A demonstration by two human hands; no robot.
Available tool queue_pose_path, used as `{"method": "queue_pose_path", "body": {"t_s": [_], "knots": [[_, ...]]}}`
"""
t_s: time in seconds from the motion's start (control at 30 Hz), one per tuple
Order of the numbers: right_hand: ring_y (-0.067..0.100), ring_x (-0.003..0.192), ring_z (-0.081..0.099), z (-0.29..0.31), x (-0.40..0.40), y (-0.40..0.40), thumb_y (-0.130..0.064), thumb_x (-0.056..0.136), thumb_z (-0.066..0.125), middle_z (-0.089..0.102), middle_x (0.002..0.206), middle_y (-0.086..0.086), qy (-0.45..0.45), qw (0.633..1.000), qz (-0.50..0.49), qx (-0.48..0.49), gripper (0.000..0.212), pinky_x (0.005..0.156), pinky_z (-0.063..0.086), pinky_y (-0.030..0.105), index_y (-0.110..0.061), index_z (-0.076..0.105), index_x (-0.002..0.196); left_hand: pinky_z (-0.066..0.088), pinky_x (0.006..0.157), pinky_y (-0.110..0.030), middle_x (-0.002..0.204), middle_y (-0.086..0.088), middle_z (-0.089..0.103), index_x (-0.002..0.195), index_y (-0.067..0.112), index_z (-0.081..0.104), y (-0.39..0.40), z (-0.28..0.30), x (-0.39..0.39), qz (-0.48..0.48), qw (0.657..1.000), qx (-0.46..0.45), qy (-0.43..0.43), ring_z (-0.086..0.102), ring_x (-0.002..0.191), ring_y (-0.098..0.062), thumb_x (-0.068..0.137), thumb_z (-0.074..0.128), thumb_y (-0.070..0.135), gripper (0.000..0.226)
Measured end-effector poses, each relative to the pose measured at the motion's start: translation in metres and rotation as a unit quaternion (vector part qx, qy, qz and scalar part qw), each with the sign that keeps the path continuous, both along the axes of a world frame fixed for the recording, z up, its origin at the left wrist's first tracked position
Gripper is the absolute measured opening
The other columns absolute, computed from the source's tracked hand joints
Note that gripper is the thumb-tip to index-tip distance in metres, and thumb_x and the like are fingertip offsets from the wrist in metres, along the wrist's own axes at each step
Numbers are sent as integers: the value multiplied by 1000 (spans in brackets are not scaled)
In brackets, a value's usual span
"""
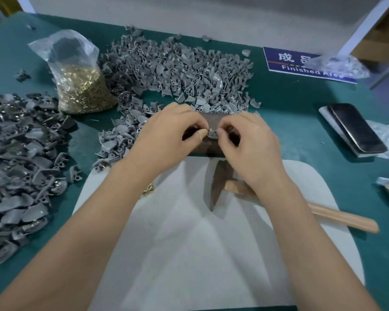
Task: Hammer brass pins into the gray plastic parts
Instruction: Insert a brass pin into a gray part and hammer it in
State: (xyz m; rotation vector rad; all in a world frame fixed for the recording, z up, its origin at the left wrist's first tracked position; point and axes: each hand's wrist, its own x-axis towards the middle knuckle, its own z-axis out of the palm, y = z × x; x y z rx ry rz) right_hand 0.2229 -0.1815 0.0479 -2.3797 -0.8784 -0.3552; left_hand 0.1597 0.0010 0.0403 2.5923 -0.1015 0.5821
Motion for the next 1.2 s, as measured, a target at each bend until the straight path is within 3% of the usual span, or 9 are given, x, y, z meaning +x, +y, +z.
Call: {"method": "queue_pose_path", "body": {"t_s": [0.33,0.6,0.87,1.2], "knots": [[23,98,54,3,-7,6,-20,97,61,64,97,-4,-29,999,13,-32,8,79,46,38,-19,69,98,45,87,-42,100,6,67,105,21,76,-10,-4,-1,37,998,-56,-12,53,100,-20,94,71,24,13],[27,103,52,16,-11,15,-17,100,55,64,103,2,-82,985,-2,-150,14,83,42,37,-16,70,102,47,86,-43,97,10,65,107,24,79,-12,-8,-2,73,992,-97,-15,52,101,-17,91,74,25,17],[20,105,50,20,-9,17,-20,102,52,64,104,-4,-43,990,-5,-134,18,80,41,33,-19,70,103,47,84,-42,92,12,63,106,25,80,-13,-8,-1,81,990,-117,-15,51,98,-16,90,76,27,17],[16,93,47,16,-6,13,-33,96,58,62,79,-11,-32,993,-38,-108,16,59,29,29,-30,71,87,46,85,-41,91,11,64,104,28,79,-10,-5,-3,55,990,-132,-6,51,97,-16,92,75,28,13]]}}
